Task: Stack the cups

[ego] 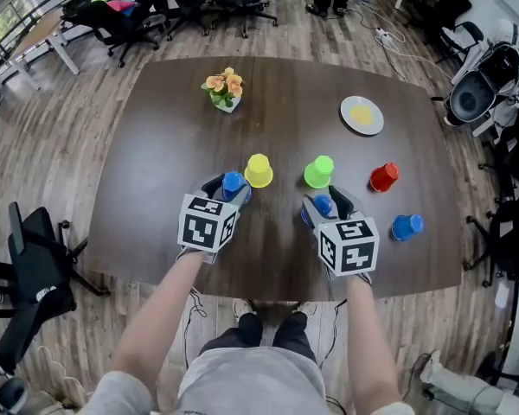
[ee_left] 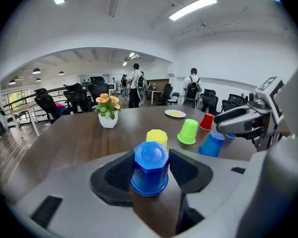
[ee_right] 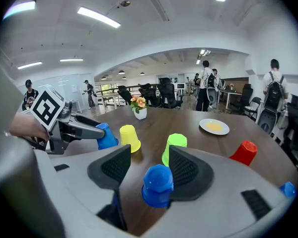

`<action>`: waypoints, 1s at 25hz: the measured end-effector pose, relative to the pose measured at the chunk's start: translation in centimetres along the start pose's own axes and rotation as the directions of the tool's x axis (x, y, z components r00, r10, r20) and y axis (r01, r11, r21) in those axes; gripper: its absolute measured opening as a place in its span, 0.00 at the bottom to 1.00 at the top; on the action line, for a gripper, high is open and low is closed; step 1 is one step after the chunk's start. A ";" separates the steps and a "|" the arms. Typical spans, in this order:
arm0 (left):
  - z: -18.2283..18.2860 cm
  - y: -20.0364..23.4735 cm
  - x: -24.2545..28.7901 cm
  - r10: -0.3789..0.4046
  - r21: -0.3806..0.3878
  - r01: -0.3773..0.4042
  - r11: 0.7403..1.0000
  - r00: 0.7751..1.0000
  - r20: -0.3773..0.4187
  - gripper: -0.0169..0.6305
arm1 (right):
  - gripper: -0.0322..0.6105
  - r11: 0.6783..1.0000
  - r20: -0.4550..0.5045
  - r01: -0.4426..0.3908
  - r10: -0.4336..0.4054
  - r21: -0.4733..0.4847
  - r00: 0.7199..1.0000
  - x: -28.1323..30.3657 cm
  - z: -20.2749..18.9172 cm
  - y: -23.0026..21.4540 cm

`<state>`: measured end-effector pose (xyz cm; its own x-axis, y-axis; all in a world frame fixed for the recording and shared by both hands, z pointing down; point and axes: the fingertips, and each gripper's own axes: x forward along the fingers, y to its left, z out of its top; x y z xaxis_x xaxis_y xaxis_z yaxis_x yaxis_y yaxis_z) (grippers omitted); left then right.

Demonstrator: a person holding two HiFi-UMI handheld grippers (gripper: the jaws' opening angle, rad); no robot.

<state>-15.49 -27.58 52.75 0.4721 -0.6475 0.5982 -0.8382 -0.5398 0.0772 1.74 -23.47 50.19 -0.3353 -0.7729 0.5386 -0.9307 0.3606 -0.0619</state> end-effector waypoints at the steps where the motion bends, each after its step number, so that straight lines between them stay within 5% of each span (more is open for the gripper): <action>1: 0.1 -0.8 -0.1 -0.009 0.010 0.009 1.000 1.000 0.003 0.37 | 0.40 1.000 0.000 0.003 -0.003 0.003 1.000 -0.2 -0.1 0.0; 14: 0.0 -10.4 2.6 -0.118 0.108 0.120 0.987 0.993 -0.026 0.37 | 0.40 0.999 0.001 0.035 -0.035 0.032 0.999 -4.0 -2.0 -2.3; 25: -0.5 -13.0 4.2 -0.119 0.112 0.124 0.986 0.992 -0.049 0.37 | 0.40 0.999 0.003 0.025 -0.025 0.035 1.000 -4.9 -2.3 -4.4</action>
<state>-2.72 -22.95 54.67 0.5545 -0.5516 0.6231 -0.7374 -0.6727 0.0608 7.79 -20.08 49.75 -0.3122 -0.7834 0.5374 -0.9434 0.3223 -0.0782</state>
